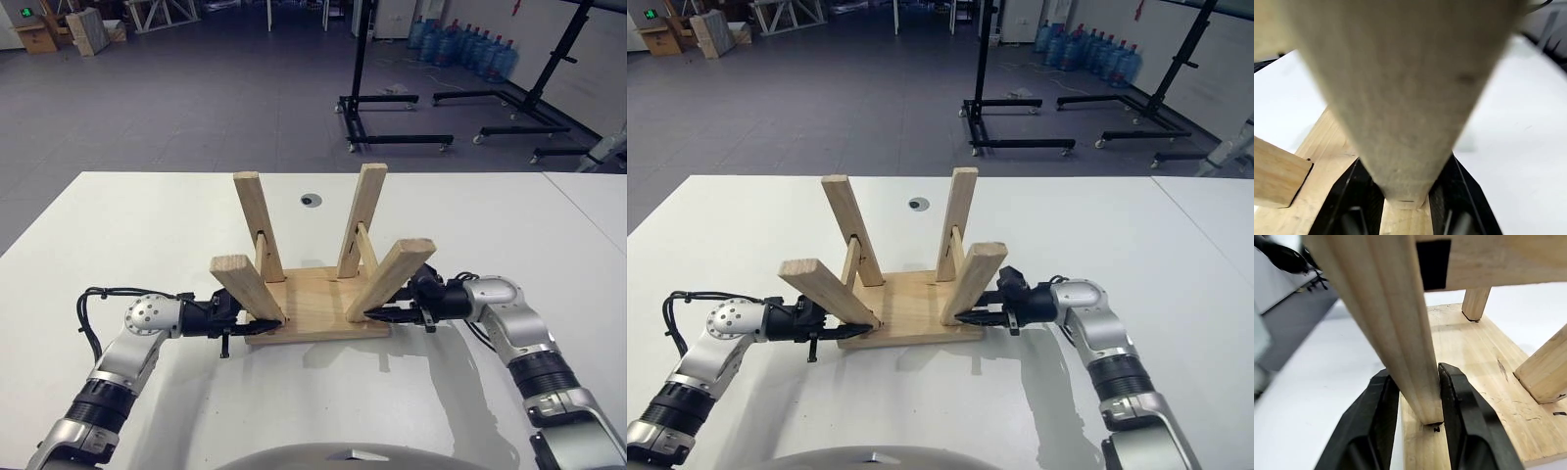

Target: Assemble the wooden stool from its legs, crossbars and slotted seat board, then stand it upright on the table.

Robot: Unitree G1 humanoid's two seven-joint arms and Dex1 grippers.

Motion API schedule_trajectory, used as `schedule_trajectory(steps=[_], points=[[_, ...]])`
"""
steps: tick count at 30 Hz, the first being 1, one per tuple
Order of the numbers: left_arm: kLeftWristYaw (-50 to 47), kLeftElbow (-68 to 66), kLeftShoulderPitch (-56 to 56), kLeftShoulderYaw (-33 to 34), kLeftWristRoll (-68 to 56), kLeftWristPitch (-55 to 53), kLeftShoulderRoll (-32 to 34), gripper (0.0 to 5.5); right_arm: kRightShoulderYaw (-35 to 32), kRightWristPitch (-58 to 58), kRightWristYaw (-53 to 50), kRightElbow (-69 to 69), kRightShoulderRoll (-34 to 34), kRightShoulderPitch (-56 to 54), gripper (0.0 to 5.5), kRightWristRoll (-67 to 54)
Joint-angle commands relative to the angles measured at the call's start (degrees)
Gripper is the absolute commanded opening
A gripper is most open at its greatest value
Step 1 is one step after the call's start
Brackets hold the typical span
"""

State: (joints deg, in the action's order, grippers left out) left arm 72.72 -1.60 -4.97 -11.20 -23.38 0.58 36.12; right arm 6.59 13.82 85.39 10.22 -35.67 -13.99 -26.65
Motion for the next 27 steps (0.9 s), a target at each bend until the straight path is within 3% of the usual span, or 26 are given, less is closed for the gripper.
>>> schedule_trajectory(steps=[1,5,8,11,20,27], points=[[0.1,19.0,8.4,4.2,-24.2,-27.5,8.3,1.01,5.3,33.6,3.2,-16.5,-9.9,-0.6,1.11,-13.8],[-6.3,24.0,9.6,10.8,-41.7,-45.2,14.8,1.01,8.1,56.9,0.5,-15.0,-11.3,-12.0,1.08,-20.0],[-10.3,21.8,5.5,12.1,-50.6,-55.0,16.7,1.01,7.3,66.3,-0.6,-12.1,-10.8,-14.9,1.06,-23.2],[-12.1,19.4,3.8,12.4,-51.5,-60.6,17.6,1.6,9.3,71.7,0.6,-10.2,-12.2,-17.0,1.04,-24.1],[-12.0,14.7,5.9,9.9,-42.5,-63.2,16.9,2.87,11.8,68.2,-2.0,0.5,-9.9,-22.3,1.02,-20.1],[-10.7,9.7,1.3,11.8,-36.8,-59.1,14.2,3.96,13.4,68.3,-0.9,3.4,-10.2,-22.7,2.47,-19.8]])
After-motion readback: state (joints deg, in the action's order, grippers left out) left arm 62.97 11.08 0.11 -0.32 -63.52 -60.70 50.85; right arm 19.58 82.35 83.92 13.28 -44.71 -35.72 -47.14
